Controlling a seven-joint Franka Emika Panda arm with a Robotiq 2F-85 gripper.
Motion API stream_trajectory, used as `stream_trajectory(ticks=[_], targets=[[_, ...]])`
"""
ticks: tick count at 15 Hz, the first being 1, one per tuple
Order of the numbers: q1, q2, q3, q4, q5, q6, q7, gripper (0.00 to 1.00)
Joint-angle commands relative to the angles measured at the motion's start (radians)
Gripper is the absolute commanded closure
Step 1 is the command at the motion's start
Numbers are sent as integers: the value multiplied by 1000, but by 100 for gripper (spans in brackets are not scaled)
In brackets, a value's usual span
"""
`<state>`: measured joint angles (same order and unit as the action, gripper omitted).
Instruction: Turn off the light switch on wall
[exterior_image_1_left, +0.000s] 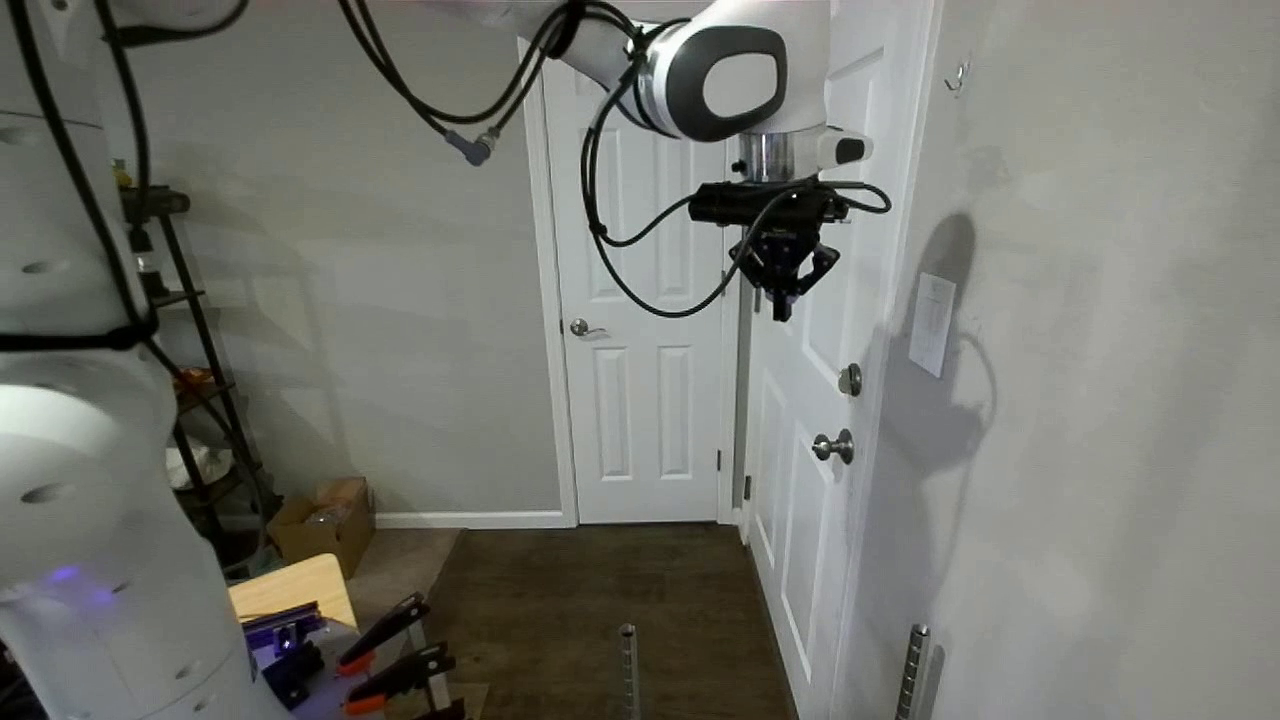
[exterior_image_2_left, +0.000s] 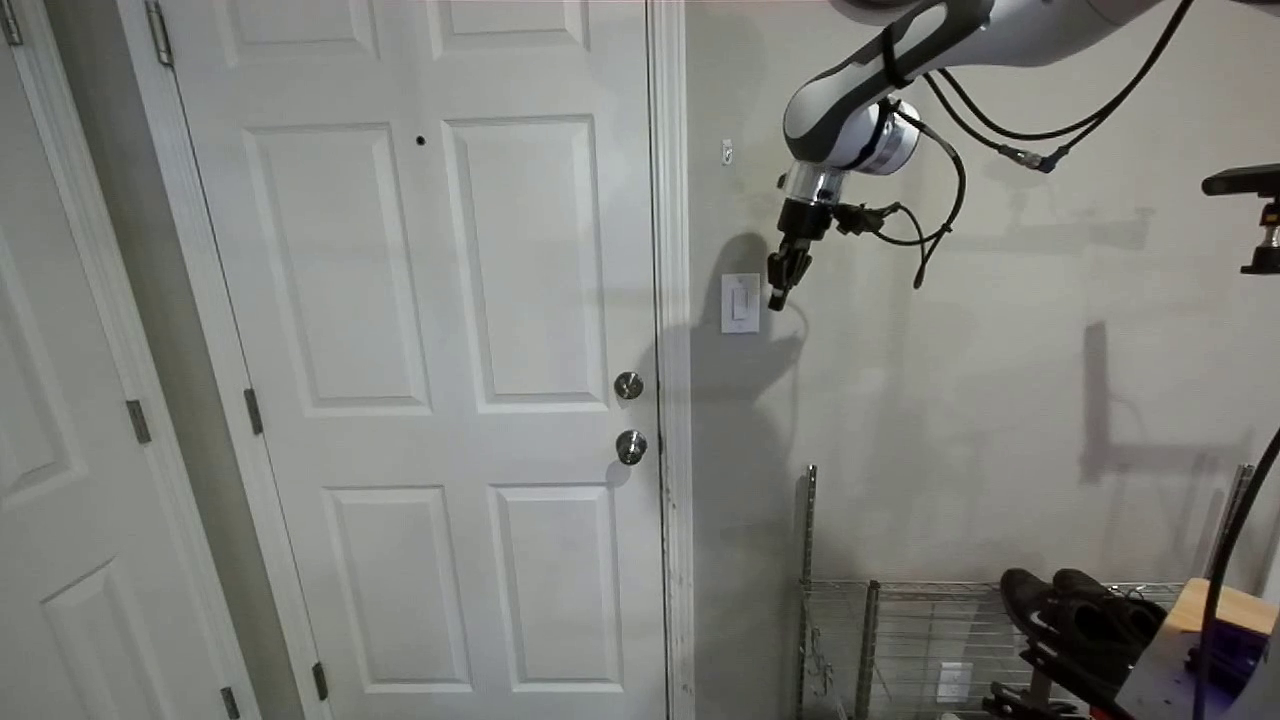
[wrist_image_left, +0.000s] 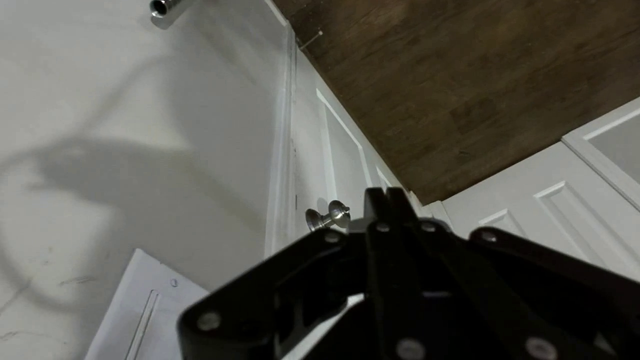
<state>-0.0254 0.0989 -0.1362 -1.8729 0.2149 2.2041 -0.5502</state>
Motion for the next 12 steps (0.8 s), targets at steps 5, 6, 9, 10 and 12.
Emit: stream_trajectory(ticks=[5, 6, 9, 10, 12], targets=[[-9, 36, 30, -8, -291, 171, 225, 95], [-7, 40, 30, -8, -336, 186, 258, 95], [-13, 53, 39, -2, -376, 187, 287, 95], [-15, 55, 43, -1, -372, 186, 282, 96], [-14, 64, 41, 2, -391, 199, 292, 95]])
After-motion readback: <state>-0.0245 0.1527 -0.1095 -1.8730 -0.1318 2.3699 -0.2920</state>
